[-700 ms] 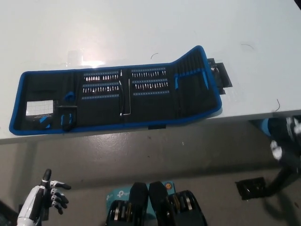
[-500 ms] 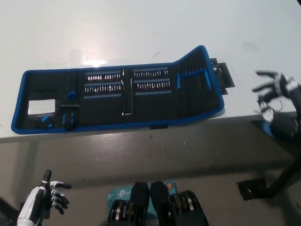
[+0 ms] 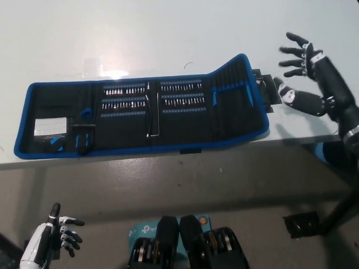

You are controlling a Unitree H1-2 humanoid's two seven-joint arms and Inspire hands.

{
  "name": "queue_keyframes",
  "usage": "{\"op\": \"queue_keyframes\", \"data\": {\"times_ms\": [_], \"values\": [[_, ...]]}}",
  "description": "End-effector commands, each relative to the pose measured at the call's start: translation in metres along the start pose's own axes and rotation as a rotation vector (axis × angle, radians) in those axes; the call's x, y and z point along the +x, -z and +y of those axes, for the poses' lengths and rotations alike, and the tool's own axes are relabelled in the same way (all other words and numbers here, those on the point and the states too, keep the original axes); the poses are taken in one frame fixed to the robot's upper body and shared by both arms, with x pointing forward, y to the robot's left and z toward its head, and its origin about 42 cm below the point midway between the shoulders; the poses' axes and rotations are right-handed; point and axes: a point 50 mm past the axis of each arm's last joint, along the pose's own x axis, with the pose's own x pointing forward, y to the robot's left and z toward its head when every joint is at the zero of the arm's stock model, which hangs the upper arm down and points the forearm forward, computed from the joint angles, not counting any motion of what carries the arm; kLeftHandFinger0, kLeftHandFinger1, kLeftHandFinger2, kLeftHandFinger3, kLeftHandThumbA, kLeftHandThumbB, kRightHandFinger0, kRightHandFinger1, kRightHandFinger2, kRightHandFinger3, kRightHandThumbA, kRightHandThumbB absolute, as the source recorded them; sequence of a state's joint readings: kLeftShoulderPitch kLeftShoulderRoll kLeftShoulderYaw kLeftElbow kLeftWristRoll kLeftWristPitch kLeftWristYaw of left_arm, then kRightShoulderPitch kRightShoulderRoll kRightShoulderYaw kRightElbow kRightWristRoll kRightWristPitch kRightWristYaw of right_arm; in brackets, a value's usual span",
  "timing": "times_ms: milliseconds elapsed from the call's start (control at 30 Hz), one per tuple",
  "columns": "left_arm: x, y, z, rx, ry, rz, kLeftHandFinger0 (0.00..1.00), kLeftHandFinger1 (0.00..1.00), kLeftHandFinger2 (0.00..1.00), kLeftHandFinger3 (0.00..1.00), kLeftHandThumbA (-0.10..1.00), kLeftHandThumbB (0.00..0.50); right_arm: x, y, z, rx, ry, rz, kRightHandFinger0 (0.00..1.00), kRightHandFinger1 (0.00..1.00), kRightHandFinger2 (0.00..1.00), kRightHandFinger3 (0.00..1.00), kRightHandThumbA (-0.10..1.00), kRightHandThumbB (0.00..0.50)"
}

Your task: The robot uses its right hand to lift an edge of the toolkit kept in middle of the desk and make one fold in it

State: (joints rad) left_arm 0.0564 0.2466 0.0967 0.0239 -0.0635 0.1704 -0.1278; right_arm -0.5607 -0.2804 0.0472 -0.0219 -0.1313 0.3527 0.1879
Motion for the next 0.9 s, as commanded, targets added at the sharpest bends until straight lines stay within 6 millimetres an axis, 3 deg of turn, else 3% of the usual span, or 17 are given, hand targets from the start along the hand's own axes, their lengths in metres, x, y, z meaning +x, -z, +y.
{"op": "queue_keyframes", "data": {"times_ms": [0,300,467,533,667,733,833,867], "values": [[-0.003,-0.007,0.004,0.015,0.003,-0.036,0.26,0.29,0.29,0.45,1.0,0.5,0.017,0.003,-0.001,-0.027,0.048,0.127,1.0,1.0,1.0,1.0,1.0,0.395],[-0.002,-0.009,0.001,0.009,0.007,-0.045,0.27,0.28,0.28,0.45,1.0,0.5,0.026,0.033,0.022,0.021,0.115,0.253,1.0,1.0,1.0,1.0,1.0,0.471],[-0.002,-0.008,0.003,0.014,0.003,-0.046,0.26,0.27,0.26,0.43,1.0,0.5,0.02,0.05,0.052,0.097,0.127,0.295,1.0,1.0,1.0,1.0,0.98,0.351],[-0.002,-0.008,0.001,0.01,0.005,-0.043,0.26,0.27,0.26,0.43,1.0,0.5,0.019,0.052,0.063,0.16,0.131,0.319,1.0,1.0,1.0,1.0,0.94,0.357],[-0.003,-0.009,0.0,0.004,0.01,-0.045,0.27,0.28,0.27,0.44,1.0,0.5,0.021,0.043,0.094,0.145,0.106,0.307,1.0,1.0,1.0,1.0,0.96,0.373],[-0.003,-0.009,0.0,0.006,0.012,-0.052,0.24,0.26,0.26,0.43,1.0,0.5,0.021,0.034,0.106,0.169,0.088,0.298,1.0,1.0,1.0,1.0,0.94,0.353],[-0.001,-0.009,0.002,0.015,0.007,-0.048,0.22,0.25,0.25,0.41,1.0,0.5,0.021,0.023,0.124,0.21,0.082,0.27,1.0,1.0,1.0,1.0,0.94,0.381],[0.0,-0.007,0.002,0.017,0.004,-0.042,0.26,0.28,0.27,0.41,1.0,0.5,0.022,0.018,0.134,0.237,0.078,0.267,1.0,1.0,1.0,1.0,0.91,0.348]]}}
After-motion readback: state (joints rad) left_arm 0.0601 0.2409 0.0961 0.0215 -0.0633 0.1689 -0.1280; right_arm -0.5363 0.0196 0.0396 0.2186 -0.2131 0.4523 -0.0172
